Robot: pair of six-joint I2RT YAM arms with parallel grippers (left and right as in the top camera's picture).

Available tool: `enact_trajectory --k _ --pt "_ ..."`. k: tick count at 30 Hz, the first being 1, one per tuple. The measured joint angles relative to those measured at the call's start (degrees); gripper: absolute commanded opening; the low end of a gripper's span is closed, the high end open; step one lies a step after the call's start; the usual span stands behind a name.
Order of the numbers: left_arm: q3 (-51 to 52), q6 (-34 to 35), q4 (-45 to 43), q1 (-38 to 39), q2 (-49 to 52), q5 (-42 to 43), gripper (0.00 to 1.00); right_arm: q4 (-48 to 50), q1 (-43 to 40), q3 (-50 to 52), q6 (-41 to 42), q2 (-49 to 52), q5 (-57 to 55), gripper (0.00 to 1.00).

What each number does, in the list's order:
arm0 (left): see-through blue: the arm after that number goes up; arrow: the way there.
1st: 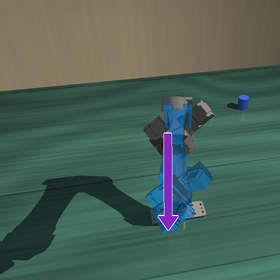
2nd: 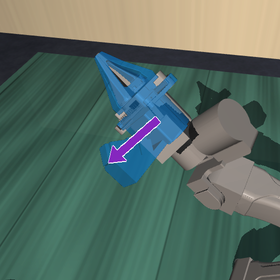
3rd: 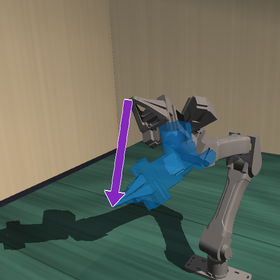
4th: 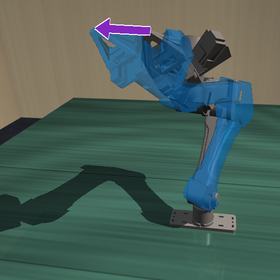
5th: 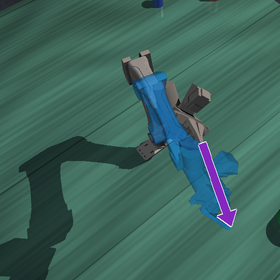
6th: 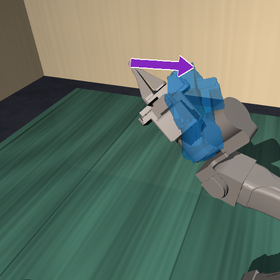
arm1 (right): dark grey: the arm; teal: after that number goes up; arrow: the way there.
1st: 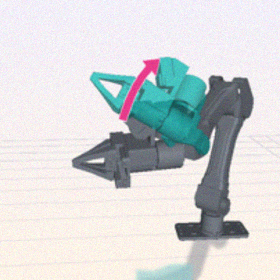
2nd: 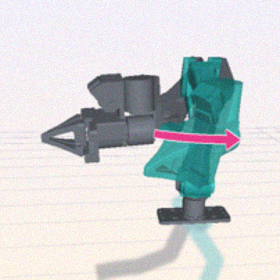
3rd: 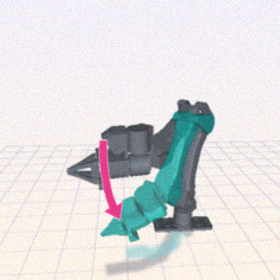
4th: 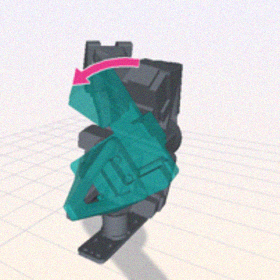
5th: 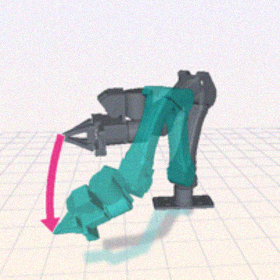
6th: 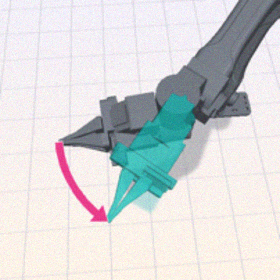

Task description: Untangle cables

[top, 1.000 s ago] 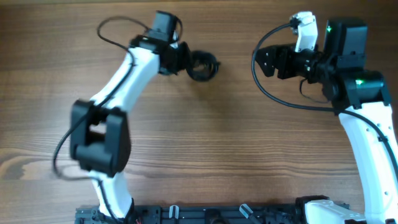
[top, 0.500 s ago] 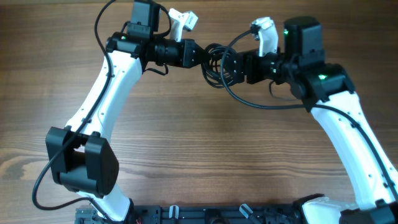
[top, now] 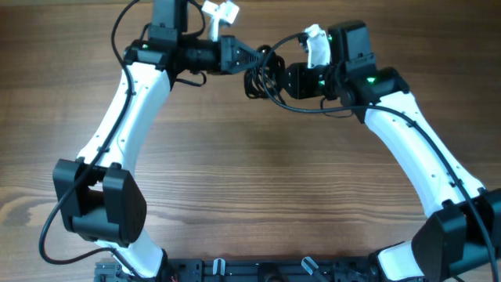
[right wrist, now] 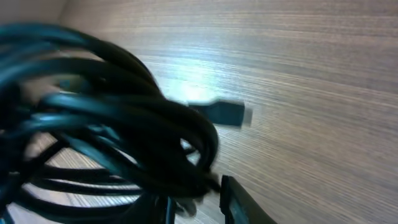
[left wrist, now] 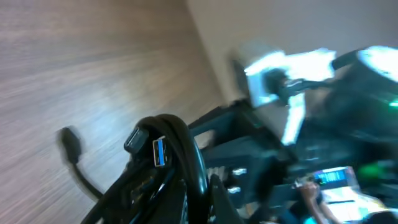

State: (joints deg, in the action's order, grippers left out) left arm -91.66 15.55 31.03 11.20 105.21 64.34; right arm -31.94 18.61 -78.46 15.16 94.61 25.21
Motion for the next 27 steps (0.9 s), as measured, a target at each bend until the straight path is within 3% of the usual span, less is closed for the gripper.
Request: enact_trajectory --k 8,14,17,20,22,23,24,27 --pt "0.2 14.8 -12.8 -4.2 0.1 17.6 0.04 4.2 0.3 -0.2 10.4 2.3 -1.0 0.04" --pt "0.2 17.4 -17.8 -5.3 0.1 23.3 0.04 -0.4 -1.7 -0.2 13.4 2.6 -3.9 0.04" --pt "0.2 16.6 -19.3 -6.8 0.1 23.5 0.04 -2.6 -5.7 -0.2 12.1 2.6 -3.3 0.11" --pt "0.0 16.9 -13.1 -7.4 0.1 17.9 0.04 -4.0 -7.1 -0.2 6.5 2.3 2.6 0.22" --pt "-0.4 20.3 -3.3 -7.1 0.1 8.0 0.04 -5.4 -6.8 -0.2 4.0 0.5 4.7 0.33" --pt "-0.4 22.9 0.8 -6.8 0.1 3.1 0.04 -5.8 -6.8 -0.2 3.0 -0.8 5.3 0.44" --pt "-0.3 27.0 4.9 -6.4 0.1 -3.0 0.04 -6.3 -6.7 -0.2 1.9 -3.2 6.0 0.48" --pt "-0.2 39.7 5.6 -5.0 0.1 -12.3 0.04 -6.1 -6.0 -0.2 -0.2 -9.8 7.3 0.50"
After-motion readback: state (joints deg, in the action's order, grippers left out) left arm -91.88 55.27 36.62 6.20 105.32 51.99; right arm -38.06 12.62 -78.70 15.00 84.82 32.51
